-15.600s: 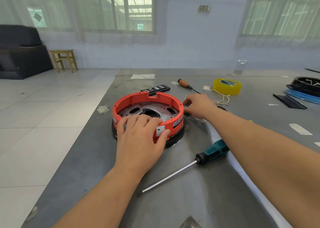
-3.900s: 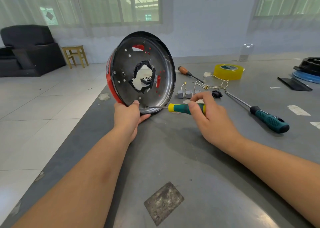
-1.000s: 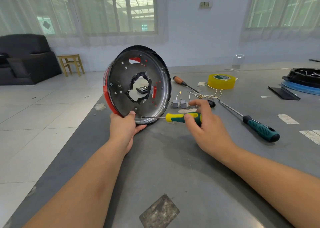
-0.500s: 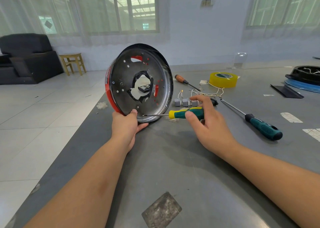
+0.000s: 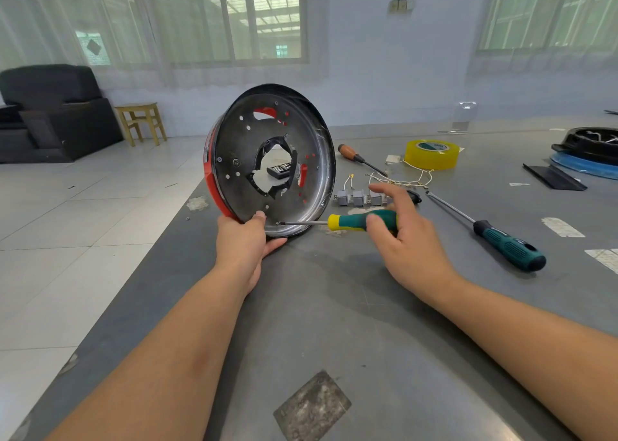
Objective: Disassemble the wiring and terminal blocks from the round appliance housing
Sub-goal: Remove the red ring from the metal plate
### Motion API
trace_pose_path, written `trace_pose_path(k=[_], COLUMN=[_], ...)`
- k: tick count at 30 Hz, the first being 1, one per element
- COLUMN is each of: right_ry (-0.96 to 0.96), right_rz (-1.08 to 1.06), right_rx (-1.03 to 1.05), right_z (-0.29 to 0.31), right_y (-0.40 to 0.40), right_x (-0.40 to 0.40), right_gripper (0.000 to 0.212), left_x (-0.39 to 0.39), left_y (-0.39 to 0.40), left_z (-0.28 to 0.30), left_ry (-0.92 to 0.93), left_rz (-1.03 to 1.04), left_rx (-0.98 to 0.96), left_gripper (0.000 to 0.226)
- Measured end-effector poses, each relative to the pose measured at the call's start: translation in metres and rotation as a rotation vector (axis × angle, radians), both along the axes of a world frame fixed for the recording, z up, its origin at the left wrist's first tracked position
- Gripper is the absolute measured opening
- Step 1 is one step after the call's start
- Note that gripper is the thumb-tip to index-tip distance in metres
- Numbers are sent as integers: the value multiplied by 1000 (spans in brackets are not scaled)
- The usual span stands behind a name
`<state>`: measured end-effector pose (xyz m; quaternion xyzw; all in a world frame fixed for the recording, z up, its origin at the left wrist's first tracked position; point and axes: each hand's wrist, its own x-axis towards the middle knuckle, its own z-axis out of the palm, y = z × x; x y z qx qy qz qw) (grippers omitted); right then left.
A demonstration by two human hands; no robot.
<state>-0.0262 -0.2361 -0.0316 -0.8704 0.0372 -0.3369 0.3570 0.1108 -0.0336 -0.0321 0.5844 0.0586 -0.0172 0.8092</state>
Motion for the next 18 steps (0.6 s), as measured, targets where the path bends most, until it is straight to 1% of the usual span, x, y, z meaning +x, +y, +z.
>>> trace_pose_path(k=[1, 2, 3, 5, 6, 9, 12, 13, 15, 17, 18], right_ry=[-8, 3, 12, 24, 33, 73, 56, 51, 55, 71, 82], right_rz=[19, 26, 30, 12, -2, -13, 32, 33, 18, 11, 5], right_rx=[15, 18, 33, 47, 40, 55, 92, 102, 112, 127, 134], right_z=[0, -1, 0, -1, -3, -3, -2, -1, -1, -1, -2], right_y=[1, 0, 1, 0, -2, -3, -3, -1, 0, 0, -2], right_x=[0, 1, 0, 0, 1, 3, 3, 2, 1, 2, 2], right_gripper=[42, 47, 44, 27, 24, 24, 43, 42, 25, 30, 28], left_x=[0, -1, -1, -2, -2, -2, -3, -3, -2, -2, -2], left_y=[0, 0, 0, 0, 0, 1, 0, 0, 0, 0, 0], left_z=[0, 1, 1, 1, 1, 1, 2, 1, 1, 1, 1], left_ry=[1, 0, -1, -2, -2, -1, -7, -10, -9, -4, -3], left_rz=[-2, -3, -4, -4, -4, -7, -2, 0, 1, 3, 5], left_rx=[1, 2, 3, 3, 3, 1, 9, 9, 7, 6, 7], left_gripper=[22, 22, 23, 23, 23, 19, 19, 19, 19, 20, 21])
